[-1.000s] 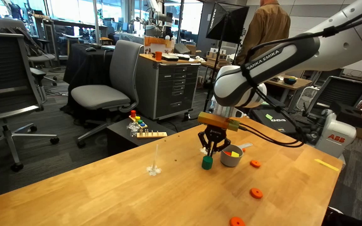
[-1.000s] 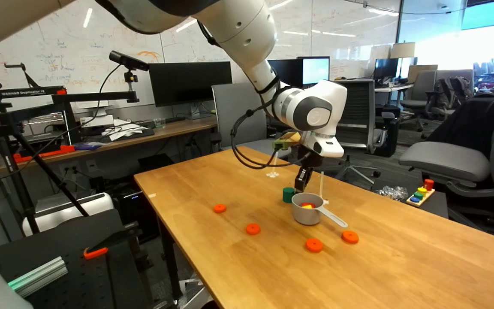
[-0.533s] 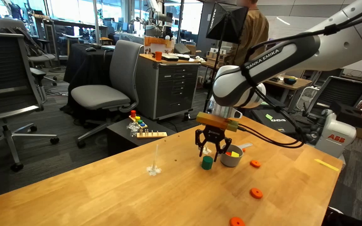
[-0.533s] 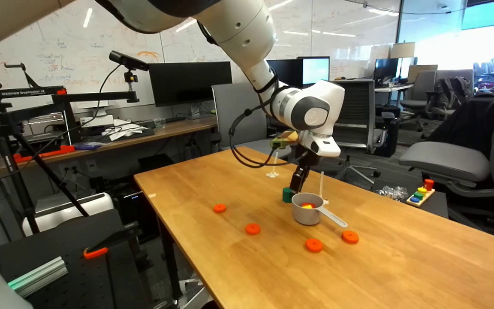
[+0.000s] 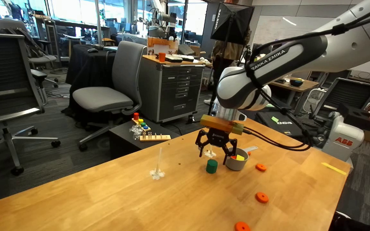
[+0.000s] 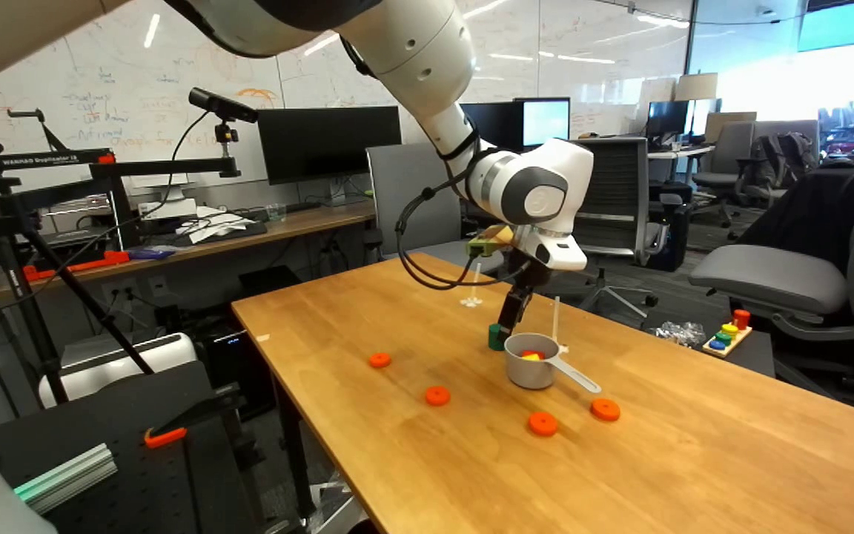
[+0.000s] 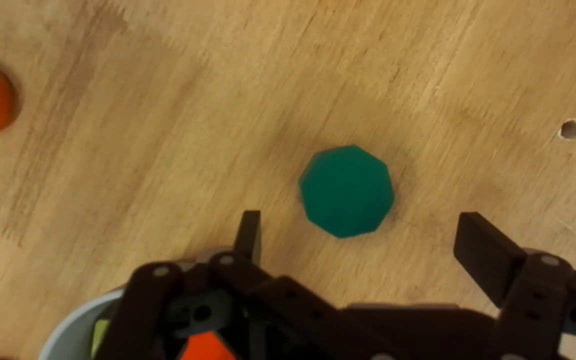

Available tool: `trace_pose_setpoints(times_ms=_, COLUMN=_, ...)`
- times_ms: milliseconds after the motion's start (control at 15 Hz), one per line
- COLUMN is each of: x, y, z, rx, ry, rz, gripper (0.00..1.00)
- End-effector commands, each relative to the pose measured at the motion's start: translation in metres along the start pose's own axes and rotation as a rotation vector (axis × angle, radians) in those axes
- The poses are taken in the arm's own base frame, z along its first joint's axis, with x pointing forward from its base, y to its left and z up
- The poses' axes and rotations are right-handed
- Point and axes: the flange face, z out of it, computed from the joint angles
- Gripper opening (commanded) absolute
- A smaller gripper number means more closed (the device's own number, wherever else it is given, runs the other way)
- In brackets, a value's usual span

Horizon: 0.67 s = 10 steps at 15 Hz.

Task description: Put the orange, yellow and green blocks in the gray pot one at a time

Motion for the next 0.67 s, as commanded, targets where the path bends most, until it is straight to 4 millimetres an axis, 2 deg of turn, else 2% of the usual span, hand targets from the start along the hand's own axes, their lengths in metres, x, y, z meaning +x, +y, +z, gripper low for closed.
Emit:
trace_pose_setpoints(times_ms=0, x=-0.004, y=-0.005, z=-0.005, rx=0.005, ry=-0.026, rz=-0.033, gripper=1.0)
trace_pose_setpoints(times_ms=467, x=-0.017, y=-0.015, z=-0.002, rx=0.004, ry=-0.017, rz=-0.08, gripper=1.0)
trace_pose_setpoints(times_ms=533, x=-0.017, y=-0.014, z=-0.002, rx=0.002, ry=-0.016, rz=-0.081, gripper=0.75)
trace_pose_setpoints(times_ms=600, x=-0.017, y=-0.014, z=-0.002, rx=0.004, ry=-0.017, rz=-0.08, gripper=0.72)
